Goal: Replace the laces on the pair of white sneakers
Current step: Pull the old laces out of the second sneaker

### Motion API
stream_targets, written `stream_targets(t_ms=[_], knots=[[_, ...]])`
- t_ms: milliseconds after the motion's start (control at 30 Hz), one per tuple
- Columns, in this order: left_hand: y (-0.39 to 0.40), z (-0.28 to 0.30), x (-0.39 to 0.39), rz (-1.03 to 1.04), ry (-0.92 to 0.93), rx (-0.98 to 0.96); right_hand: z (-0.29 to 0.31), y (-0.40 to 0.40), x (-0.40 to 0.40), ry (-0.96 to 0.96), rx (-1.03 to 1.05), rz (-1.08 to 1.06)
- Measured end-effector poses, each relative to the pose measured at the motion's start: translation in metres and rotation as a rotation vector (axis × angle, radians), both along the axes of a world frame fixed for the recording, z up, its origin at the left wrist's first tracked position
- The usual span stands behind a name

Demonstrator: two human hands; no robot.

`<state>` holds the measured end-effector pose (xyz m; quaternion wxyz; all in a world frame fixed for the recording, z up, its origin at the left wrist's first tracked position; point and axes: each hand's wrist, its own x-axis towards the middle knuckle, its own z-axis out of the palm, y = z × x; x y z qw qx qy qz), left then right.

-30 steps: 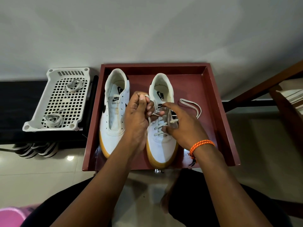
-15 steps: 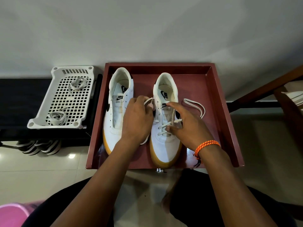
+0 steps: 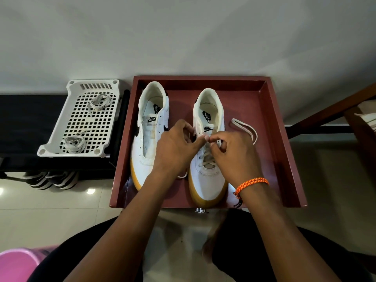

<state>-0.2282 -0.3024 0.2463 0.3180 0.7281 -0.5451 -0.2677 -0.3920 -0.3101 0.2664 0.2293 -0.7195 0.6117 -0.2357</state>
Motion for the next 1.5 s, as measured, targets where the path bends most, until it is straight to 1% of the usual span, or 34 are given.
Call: stream_targets(t_ms=[100,200,367,467,533,633,700,733,767,800,867,900,933,967,1033,1100,1133,1267,1333,1367,1433,1500], knots=[[-0.003,0.002,0.003,0.015,0.039,-0.013,-0.008,0.004,0.006,-0.023,0.118,0.044],[-0.004,0.007,0.005,-0.028,0.068,-0.019,-0.010,0.007,0.012,-0.050,0.135,0.052],[-0.006,0.006,0.011,-0.082,0.072,-0.004,-0.012,0.007,0.015,-0.041,0.103,0.065],[-0.005,0.005,0.012,-0.088,0.076,0.003,-0.013,0.004,0.011,-0.132,0.167,0.066],[-0.005,0.003,0.012,-0.093,0.078,0.000,-0.008,0.004,0.012,-0.288,0.266,-0.015],[-0.005,0.002,0.014,-0.111,0.080,0.005,0.002,-0.005,0.012,-0.603,0.515,-0.348],[-0.005,0.003,0.013,-0.131,0.105,0.019,0.007,-0.010,0.009,-0.725,0.642,-0.505],[-0.005,0.004,0.012,-0.137,0.109,0.021,0.009,-0.009,0.007,-0.729,0.637,-0.528],[-0.005,0.004,0.010,-0.138,0.105,0.016,0.009,-0.008,0.005,-0.679,0.561,-0.514],[-0.004,0.005,0.008,-0.131,0.097,0.006,0.008,-0.006,0.003,-0.580,0.425,-0.459],[-0.004,0.006,0.006,-0.110,0.090,-0.007,0.006,-0.002,0.000,-0.337,0.097,-0.284],[-0.004,0.006,0.006,-0.100,0.100,0.000,0.007,-0.002,0.000,-0.259,-0.033,-0.200],[-0.004,0.007,0.006,-0.092,0.118,0.014,0.008,-0.002,0.001,-0.201,-0.113,-0.123],[-0.004,0.006,0.006,-0.087,0.141,0.032,0.009,-0.002,0.002,-0.150,-0.145,-0.052],[-0.005,0.006,0.007,-0.079,0.175,0.056,0.006,0.002,0.006,-0.012,-0.105,0.049],[-0.005,0.006,0.006,-0.078,0.176,0.055,-0.001,0.006,0.009,0.124,-0.079,0.103],[-0.005,0.006,0.006,-0.078,0.174,0.056,-0.004,0.008,0.009,0.158,-0.065,0.112],[-0.005,0.008,0.007,-0.093,0.157,0.056,-0.009,0.006,0.008,0.203,-0.022,0.099],[-0.004,0.009,0.007,-0.106,0.145,0.043,-0.007,0.004,0.007,0.190,0.011,0.103],[-0.005,0.009,0.008,-0.107,0.141,0.037,-0.005,0.003,0.006,0.147,0.046,0.107],[-0.005,0.009,0.011,-0.095,0.122,0.036,0.004,-0.003,0.002,-0.053,0.128,0.102],[-0.006,0.009,0.013,-0.092,0.114,0.049,0.014,-0.010,-0.006,-0.223,0.129,0.040]])
